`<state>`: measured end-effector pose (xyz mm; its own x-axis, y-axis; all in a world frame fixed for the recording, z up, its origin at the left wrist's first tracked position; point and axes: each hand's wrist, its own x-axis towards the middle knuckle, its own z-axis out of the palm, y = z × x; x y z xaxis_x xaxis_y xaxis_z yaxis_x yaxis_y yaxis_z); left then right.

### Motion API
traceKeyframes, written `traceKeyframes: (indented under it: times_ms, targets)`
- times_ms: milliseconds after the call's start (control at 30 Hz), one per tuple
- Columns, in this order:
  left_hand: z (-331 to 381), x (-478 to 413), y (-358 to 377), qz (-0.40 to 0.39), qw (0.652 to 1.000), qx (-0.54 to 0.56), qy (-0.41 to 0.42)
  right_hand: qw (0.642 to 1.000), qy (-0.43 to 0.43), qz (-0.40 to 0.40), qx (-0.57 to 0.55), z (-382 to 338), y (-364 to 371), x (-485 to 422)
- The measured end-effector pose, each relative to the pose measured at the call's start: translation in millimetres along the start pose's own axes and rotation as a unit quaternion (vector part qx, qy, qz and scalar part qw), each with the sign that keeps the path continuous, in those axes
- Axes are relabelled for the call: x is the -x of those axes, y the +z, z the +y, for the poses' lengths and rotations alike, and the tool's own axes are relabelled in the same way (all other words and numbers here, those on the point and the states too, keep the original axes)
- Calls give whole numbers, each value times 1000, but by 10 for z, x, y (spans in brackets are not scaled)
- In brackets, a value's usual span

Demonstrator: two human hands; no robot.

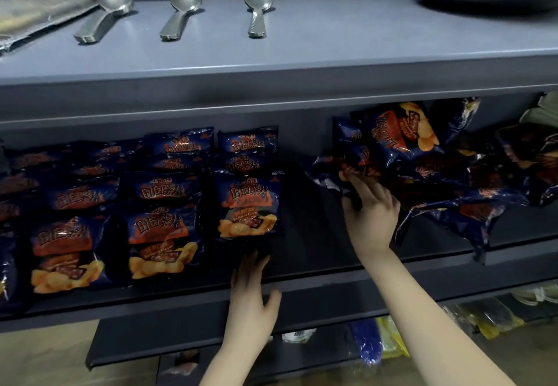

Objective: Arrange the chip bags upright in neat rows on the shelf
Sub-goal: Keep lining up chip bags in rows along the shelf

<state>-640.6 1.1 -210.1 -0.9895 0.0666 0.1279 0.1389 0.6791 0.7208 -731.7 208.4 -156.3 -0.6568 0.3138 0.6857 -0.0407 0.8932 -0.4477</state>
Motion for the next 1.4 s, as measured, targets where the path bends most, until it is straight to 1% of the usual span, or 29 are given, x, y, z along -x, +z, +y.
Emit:
traceKeyframes:
  times_ms: [67, 100, 167, 233, 267, 333, 400, 433, 500, 567, 633, 667, 700, 733, 767, 800, 833, 867, 900, 933, 967, 1000, 1033, 1067, 1100, 1167, 1233, 1333, 1400]
  targets:
    - [155, -29, -134, -10, 993, 113, -36, 997, -15, 55, -51, -122, -139, -52]
    - [258, -45, -205, -21, 980, 189, -49, 993, -38, 71, -83, -199, -218, -41]
    - [477, -84, -336, -56, 931, 355, -61, 981, -100, 84, -142, -376, -361, 90]
    - [649, -118, -426, -74, 877, 472, -56, 966, -160, 73, -191, -562, -468, 339]
    - [712, -138, -452, -73, 857, 507, -57, 959, -179, 63, -213, -644, -500, 478]
    - [776, -161, -509, -70, 829, 552, -50, 950, -191, 49, -240, -751, -512, 699]
    - [781, -169, -555, -80, 808, 581, -56, 949, -197, 35, -245, -799, -478, 799]
    - [754, -189, -573, -80, 803, 587, -63, 948, -208, 21, -239, -808, -459, 814]
    - [670, -236, -612, -57, 815, 571, -81, 944, -239, -34, -224, -791, -433, 822]
    - [557, -293, -671, -39, 819, 563, -107, 931, -260, -104, -237, -736, -431, 836]
    - [434, -328, -748, -49, 814, 563, -131, 921, -245, -136, -269, -670, -451, 824]
    - [429, -379, -778, -60, 822, 546, -151, 923, -223, -135, -282, -641, -458, 796]
    - [408, -410, -800, -70, 842, 507, -172, 929, -191, -128, -289, -611, -459, 749]
    - [297, -364, -828, -112, 845, 499, -155, 937, -145, -124, -291, -602, -458, 677]
    - [181, -285, -863, -129, 824, 529, -154, 939, -76, -142, -305, -593, -457, 594]
    - [157, -216, -930, -165, 804, 552, -148, 921, 6, -192, -338, -581, -456, 509]
    - [165, -200, -943, -196, 808, 530, -169, 872, 97, -268, -397, -577, -462, 427]
    - [196, -187, -924, -207, 836, 475, -181, 792, 181, -352, -466, -558, -447, 375]
    - [198, -202, -919, -199, 855, 442, -182, 709, 244, -420, -511, -536, -424, 356]
    - [242, -193, -927, -189, 860, 431, -197, 658, 265, -470, -525, -514, -404, 371]
    - [232, -204, -908, -186, 865, 421, -199, 642, 257, -498, -523, -500, -377, 405]
    - [218, -191, -891, -182, 875, 407, -189, 651, 243, -501, -516, -504, -347, 450]
    - [187, -186, -866, -166, 892, 377, -186, 668, 244, -484, -510, -511, -322, 488]
    - [189, -222, -836, -144, 910, 343, -183, 676, 260, -465, -509, -517, -294, 514]
    - [179, -222, -823, -123, 921, 322, -182, 676, 280, -454, -508, -510, -270, 532]
    - [178, -234, -811, -95, 915, 341, -193, 675, 299, -452, -501, -507, -240, 555]
    - [151, -219, -785, -78, 901, 379, -197, 685, 295, -460, -481, -510, -213, 575]
    - [120, -227, -740, -31, 907, 378, -183, 688, 288, -466, -476, -559, -192, 574]
    - [81, -233, -711, -18, 915, 367, -165, 686, 286, -466, -480, -585, -176, 551]
